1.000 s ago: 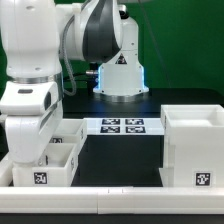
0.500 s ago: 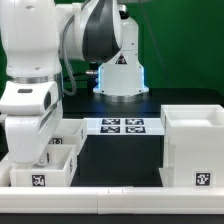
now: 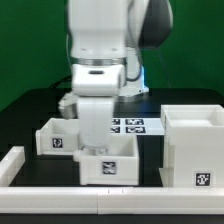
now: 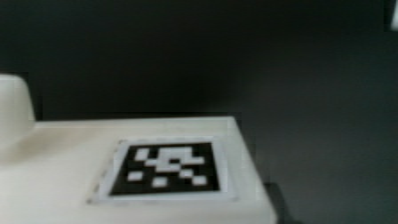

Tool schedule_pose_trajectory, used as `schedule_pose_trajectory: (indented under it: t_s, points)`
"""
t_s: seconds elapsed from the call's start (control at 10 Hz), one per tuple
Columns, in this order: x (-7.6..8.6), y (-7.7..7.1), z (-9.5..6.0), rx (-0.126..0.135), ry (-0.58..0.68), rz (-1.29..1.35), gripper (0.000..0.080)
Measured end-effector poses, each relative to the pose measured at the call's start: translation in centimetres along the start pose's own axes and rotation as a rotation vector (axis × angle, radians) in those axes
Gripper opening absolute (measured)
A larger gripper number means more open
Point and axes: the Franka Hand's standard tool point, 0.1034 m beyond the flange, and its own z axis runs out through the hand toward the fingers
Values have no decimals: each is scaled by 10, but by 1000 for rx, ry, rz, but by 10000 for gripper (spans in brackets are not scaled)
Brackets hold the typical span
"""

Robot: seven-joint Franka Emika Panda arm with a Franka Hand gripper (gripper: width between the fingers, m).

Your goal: Assemble drawer

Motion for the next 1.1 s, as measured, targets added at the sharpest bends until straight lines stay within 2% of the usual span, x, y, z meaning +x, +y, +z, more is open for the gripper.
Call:
schedule_pose_trajectory:
  t_s: [0.1, 0.5, 0.7, 0.8, 1.1]
  points:
    - [2, 0, 1, -11, 1, -3, 38]
    - [0, -2, 2, -8, 1, 0, 38]
    - [16, -5, 0, 88, -51, 38, 38]
    - [24, -2, 1, 86, -56, 29, 38]
    - [24, -3, 3, 89, -54, 26, 38]
